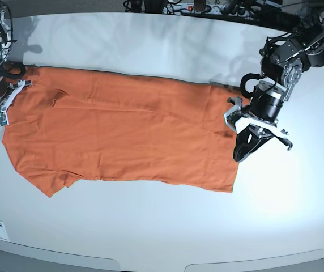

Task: Fold the T-shirt properly

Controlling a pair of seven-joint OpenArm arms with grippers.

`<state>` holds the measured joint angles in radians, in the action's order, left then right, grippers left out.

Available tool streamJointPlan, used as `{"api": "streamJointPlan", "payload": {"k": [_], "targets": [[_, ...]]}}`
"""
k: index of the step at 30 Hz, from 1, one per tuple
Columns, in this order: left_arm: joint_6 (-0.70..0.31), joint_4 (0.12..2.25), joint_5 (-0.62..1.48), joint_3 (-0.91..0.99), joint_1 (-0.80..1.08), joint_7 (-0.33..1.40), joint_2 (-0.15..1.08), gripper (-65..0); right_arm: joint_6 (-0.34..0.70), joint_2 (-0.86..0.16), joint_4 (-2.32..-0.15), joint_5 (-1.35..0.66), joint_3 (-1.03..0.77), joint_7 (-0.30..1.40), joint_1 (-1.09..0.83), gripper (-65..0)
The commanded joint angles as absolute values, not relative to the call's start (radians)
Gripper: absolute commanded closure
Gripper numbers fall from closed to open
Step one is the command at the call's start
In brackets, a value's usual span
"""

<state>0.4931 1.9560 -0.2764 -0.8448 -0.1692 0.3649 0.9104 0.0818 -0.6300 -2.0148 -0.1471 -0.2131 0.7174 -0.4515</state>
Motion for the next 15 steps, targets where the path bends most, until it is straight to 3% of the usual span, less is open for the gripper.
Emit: {"api": "streamJointPlan", "payload": {"k": [1, 7, 15], "targets": [[0.476, 1.970, -0.265, -0.836, -0.184, 0.354, 0.921, 0.0, 0.099, -0.649, -2.036, -0.159, -0.223, 0.705, -0.452, 0.0], [0.127, 1.959, -0.104, -0.835, -0.235, 0.411, 0.881, 0.0, 0.212, -0.648, -2.024, -0.311, -0.223, 0.743, -0.451, 0.0], [-0.115, 1.818, 0.044, -0.836, -0.286, 0.432, 0.804, 0.0, 0.279, -0.648, -1.870, -0.410, -0.223, 0.746, -0.435, 0.0]]}}
